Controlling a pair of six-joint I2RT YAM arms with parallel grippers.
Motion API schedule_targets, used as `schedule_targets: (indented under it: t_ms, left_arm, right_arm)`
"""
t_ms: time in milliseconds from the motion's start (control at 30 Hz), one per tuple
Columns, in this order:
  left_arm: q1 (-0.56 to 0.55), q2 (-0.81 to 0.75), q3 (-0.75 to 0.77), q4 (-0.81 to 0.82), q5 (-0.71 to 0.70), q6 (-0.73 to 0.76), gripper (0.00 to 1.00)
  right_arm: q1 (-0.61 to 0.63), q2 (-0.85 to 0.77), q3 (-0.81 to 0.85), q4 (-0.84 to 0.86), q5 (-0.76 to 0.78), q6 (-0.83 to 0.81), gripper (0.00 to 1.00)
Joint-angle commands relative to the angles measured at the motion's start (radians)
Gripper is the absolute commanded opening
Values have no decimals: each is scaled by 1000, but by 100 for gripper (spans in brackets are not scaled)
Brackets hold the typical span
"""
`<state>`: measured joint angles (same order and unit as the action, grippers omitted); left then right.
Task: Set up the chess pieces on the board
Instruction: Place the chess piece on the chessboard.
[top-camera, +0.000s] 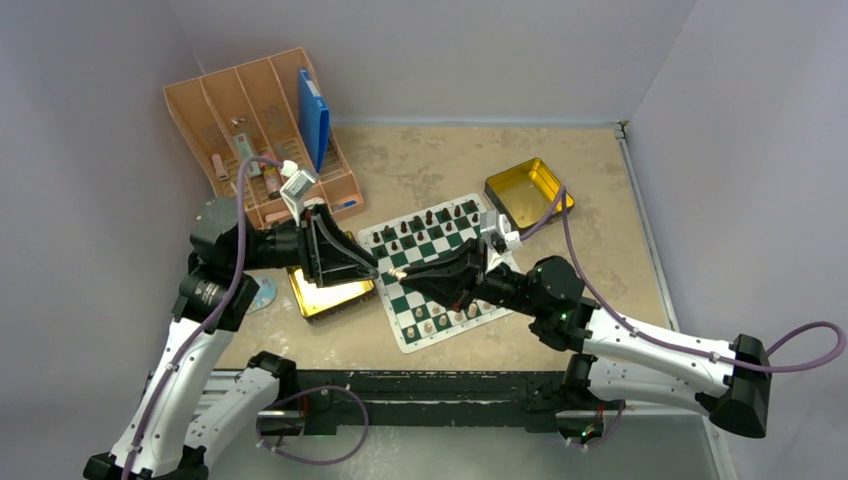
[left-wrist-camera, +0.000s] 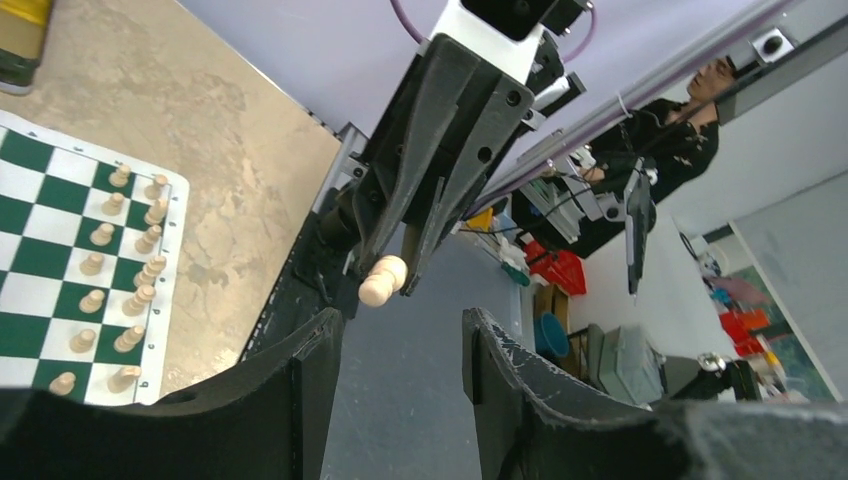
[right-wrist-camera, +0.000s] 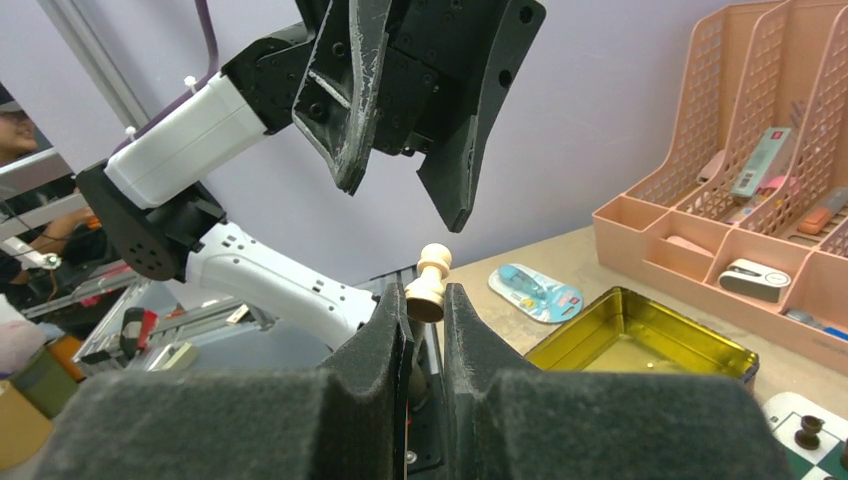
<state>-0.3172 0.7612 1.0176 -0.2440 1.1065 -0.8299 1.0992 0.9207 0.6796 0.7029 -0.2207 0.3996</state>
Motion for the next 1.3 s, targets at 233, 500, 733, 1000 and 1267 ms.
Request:
schedule_targets:
  t_ms: [233, 500, 733, 1000, 1267]
  left_arm:
    - [-5, 20, -49, 80, 103, -32, 48]
    - [-5, 22, -59, 108, 108, -63, 45]
    - [-5, 27, -69, 106, 136, -72, 29]
    - [-5, 42, -55, 40, 154, -27, 17]
    - [-5, 54, -42, -7, 130, 8, 0]
  right_arm:
    - [-1, 32, 34, 157, -48, 55, 8]
    - [-1, 84, 64, 170, -67, 75, 8]
    - [-1, 125, 67, 197, -73, 87, 8]
    - [-1, 125, 55, 183, -68, 95, 8]
    - [-1, 87, 38, 130, -5, 81, 17]
